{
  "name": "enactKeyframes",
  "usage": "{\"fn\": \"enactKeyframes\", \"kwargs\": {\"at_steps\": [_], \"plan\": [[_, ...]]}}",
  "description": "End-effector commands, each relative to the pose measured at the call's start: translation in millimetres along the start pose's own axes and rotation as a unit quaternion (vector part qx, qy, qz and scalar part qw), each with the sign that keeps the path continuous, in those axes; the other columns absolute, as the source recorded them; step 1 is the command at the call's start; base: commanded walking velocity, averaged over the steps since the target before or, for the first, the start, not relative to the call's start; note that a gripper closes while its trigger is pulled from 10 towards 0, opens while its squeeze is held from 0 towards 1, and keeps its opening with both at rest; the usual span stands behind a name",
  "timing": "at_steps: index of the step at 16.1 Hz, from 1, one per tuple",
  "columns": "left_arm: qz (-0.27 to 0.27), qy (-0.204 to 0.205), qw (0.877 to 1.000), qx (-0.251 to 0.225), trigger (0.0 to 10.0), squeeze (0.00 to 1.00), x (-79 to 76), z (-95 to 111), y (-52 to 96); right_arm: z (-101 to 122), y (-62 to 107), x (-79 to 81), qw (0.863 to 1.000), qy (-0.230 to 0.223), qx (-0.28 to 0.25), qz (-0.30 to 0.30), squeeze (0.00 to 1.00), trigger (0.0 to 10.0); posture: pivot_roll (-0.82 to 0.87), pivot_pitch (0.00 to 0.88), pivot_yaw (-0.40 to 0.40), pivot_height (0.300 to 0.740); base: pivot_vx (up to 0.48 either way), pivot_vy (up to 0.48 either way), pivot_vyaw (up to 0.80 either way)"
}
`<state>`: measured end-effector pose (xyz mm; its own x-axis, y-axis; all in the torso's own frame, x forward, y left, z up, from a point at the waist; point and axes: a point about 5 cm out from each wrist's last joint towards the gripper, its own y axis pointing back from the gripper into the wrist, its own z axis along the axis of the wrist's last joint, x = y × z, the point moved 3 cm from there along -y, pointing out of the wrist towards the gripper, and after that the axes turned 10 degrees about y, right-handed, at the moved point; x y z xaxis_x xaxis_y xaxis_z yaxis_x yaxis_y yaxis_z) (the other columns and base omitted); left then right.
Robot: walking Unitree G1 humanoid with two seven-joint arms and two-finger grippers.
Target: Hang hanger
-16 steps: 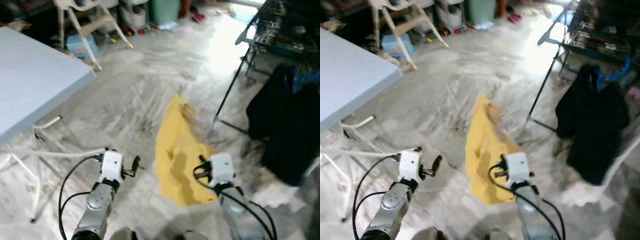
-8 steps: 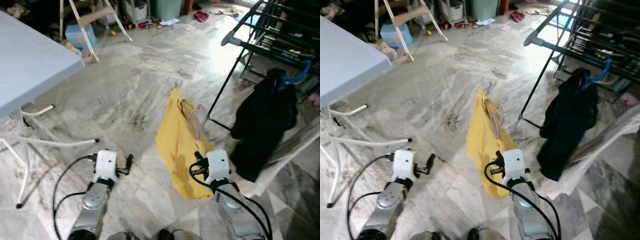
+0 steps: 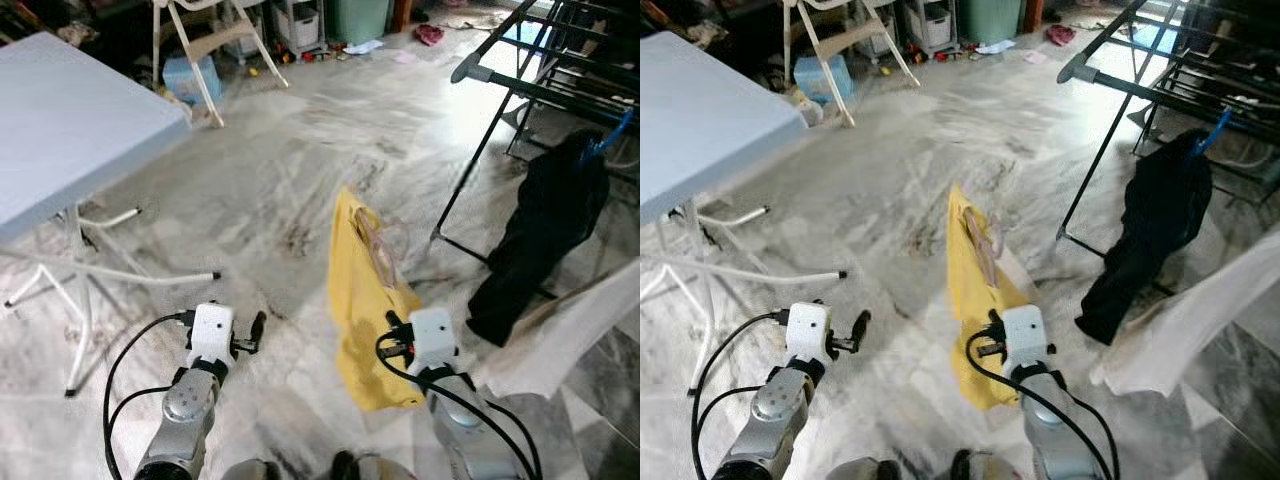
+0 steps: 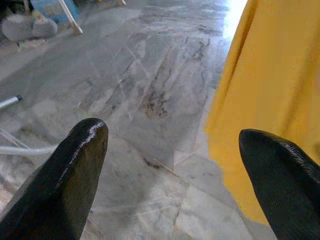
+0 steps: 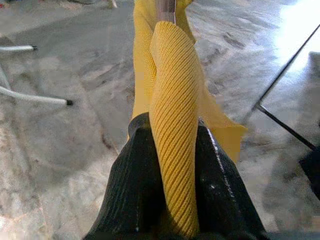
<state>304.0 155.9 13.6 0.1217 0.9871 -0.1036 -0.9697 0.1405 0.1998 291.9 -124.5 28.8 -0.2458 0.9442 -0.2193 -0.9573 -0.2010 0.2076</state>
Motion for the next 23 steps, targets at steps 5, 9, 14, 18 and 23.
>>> {"fn": "enactKeyframes", "kwargs": {"at_steps": [5,9,14,18,23], "plan": [[0.000,-0.010,1.000,0.011,10.0,0.00,6.8,-3.7,4.2,8.5,0.6,2.3,1.000,-0.006,-0.021,-0.009,0.00,10.0,-0.06,0.165,0.013,0.740,0.000,0.480,0.00],[0.000,-0.012,1.000,0.014,10.0,0.00,8.5,-4.6,5.2,7.3,0.8,4.3,1.000,-0.007,-0.019,-0.010,0.00,10.0,-0.05,0.169,0.018,0.740,0.000,0.480,0.00],[-0.008,-0.027,1.000,0.011,10.0,0.00,4.3,-3.8,5.2,6.1,1.6,4.4,1.000,-0.009,-0.017,-0.011,0.00,10.0,-0.06,0.170,0.024,0.740,0.000,0.000,0.00],[-0.005,-0.037,0.999,0.013,10.0,0.00,2.0,-3.3,3.1,5.1,2.3,4.0,1.000,-0.008,-0.016,-0.012,0.00,10.0,-0.06,0.169,0.025,0.740,0.000,0.000,0.00],[0.002,-0.043,0.999,0.016,10.0,0.00,2.5,-3.6,2.3,6.7,1.9,4.5,1.000,-0.008,-0.019,-0.012,0.00,10.0,-0.06,0.169,0.027,0.740,0.000,0.000,0.18]]}}
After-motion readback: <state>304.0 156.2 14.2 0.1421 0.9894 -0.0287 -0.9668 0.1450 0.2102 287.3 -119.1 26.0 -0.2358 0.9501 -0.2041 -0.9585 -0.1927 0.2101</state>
